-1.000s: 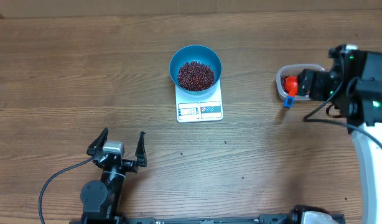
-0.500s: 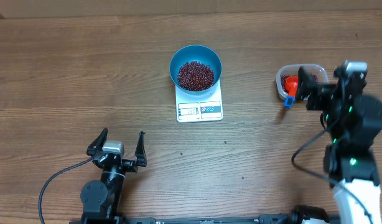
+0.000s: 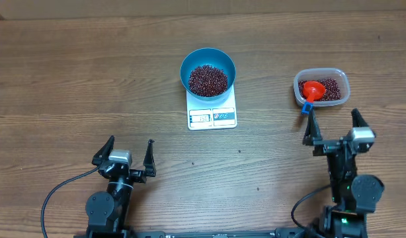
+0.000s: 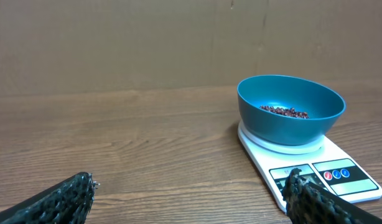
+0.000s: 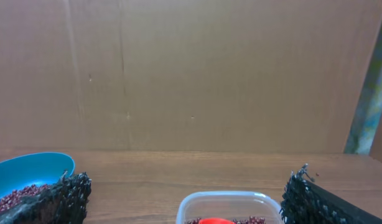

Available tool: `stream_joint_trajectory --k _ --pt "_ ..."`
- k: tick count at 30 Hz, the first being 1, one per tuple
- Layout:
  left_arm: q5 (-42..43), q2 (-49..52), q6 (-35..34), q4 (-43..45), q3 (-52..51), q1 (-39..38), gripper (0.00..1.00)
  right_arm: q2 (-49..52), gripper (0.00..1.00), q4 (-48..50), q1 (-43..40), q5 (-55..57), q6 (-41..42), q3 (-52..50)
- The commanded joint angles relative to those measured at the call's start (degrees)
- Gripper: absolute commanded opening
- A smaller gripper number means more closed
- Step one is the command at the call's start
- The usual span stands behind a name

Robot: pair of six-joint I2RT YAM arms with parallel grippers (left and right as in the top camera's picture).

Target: Scoop item into bowl and weigh 150g on scale

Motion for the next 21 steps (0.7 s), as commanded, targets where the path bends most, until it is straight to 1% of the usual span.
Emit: stream_joint_trajectory --k 1,2,3,8,12,16,21 --pt "-0.3 -0.5 1.1 -0.2 -0.2 -0.3 0.99 -5.2 1.00 0.3 -0.3 0.1 -0.1 -3.7" --pt "-0.3 -0.5 1.1 -0.2 -0.2 -0.3 1.00 -6.4 1.00 0.4 -0.3 0.1 -0.1 -4.7" --pt "-0.3 -0.5 1.1 -0.2 -0.2 -0.3 1.00 -8.1 1.00 -2.8 -0.2 0.5 0.0 -4.6" --pt "-0.3 -0.5 1.1 -0.2 -0.2 -0.3 1.00 -13.3 1.00 -11.0 0.1 1.6 -0.1 -4.7" --pt "-0.3 -0.5 1.1 -0.2 -0.2 -0.3 0.99 -19.5 1.00 -19.6 0.5 2.4 -0.1 -4.7" --pt "-0.3 -0.5 1.1 -0.2 -0.2 -0.3 1.00 -25.0 1.00 -25.7 1.3 4.7 -0.1 -4.7" --pt "-0.3 -0.5 1.1 -0.2 -0.2 -0.3 1.00 -24.9 1.00 -28.9 1.6 5.7 -0.1 -4.7"
